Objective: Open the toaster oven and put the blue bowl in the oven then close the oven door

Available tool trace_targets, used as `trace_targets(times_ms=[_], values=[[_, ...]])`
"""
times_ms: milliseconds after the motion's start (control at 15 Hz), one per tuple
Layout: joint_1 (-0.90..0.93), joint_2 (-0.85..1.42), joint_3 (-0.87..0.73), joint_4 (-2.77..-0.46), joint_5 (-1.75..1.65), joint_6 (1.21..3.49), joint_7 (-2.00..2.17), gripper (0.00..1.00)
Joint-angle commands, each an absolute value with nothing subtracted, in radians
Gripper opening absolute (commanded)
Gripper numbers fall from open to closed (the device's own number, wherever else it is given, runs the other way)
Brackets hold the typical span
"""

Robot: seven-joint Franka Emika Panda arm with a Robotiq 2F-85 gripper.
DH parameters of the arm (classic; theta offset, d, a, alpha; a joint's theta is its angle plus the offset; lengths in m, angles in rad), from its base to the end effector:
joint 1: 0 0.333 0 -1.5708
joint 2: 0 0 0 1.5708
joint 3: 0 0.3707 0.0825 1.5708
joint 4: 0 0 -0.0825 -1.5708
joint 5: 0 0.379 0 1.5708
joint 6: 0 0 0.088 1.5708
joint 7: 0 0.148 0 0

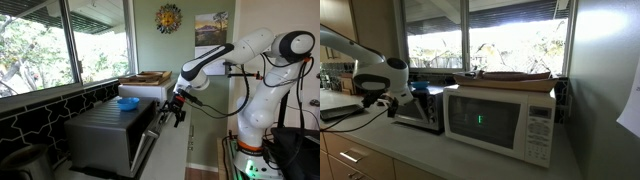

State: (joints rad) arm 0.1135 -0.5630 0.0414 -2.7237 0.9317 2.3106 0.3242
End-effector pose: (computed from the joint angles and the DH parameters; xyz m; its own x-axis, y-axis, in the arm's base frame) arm 0.3430 0.0941 0.4308 0.7492 -0.6048 -0.2699 -0.6225 -0.5040 -0.5987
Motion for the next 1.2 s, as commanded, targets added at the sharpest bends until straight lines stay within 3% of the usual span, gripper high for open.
trace_targets(times_ms=[0, 600, 1133], values=[[0.063, -0.559, 0.028, -2.761, 1.045, 2.307, 0.347, 1.0], [0.003, -0.588, 0.013, -2.761, 1.29, 2.312, 0.18, 1.0], [-0.033, -0.5, 0.001, -2.742, 1.179, 2.116, 0.086, 1.0]])
